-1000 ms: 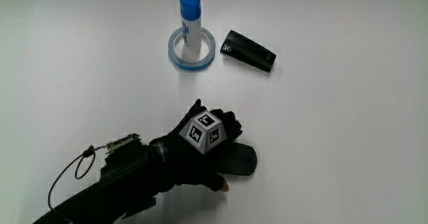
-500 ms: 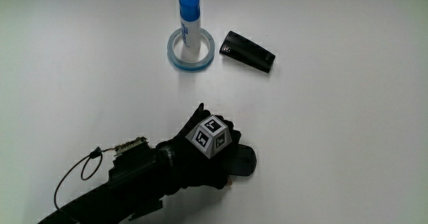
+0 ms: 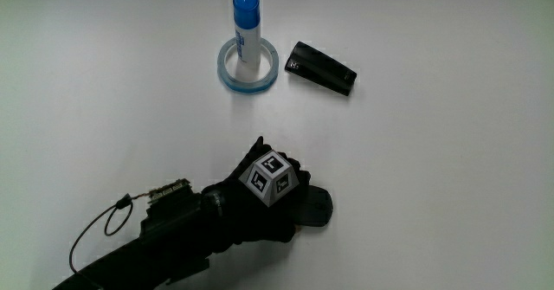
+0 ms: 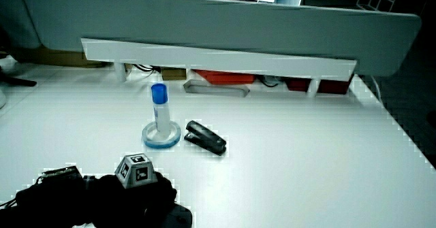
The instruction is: Pick mouse
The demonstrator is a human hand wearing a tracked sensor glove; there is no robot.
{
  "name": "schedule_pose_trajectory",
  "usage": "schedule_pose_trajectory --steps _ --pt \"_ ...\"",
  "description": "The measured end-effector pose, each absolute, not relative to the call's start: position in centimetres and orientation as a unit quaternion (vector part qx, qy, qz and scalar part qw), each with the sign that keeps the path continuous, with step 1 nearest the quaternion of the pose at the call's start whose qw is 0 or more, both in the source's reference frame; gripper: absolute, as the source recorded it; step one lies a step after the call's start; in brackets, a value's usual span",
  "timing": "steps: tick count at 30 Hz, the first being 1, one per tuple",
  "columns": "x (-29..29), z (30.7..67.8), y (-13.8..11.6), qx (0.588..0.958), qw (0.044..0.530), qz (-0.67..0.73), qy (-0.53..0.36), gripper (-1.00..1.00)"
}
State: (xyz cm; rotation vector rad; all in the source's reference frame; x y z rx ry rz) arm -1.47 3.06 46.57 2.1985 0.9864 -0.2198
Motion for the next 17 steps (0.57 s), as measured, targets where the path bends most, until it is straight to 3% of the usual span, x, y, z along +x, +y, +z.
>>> schedule_pose_trajectory --steps 9,12,17 --pt "-2.9 43.4 0.6 0.871 0.286 -0.100 0.386 1.00" --pt "-3.7 42.5 -0.8 0.870 0.317 -0.124 0.357 1.00" --pt "-4.8 41.0 -3.2 0.892 0.274 -0.123 0.337 1.00"
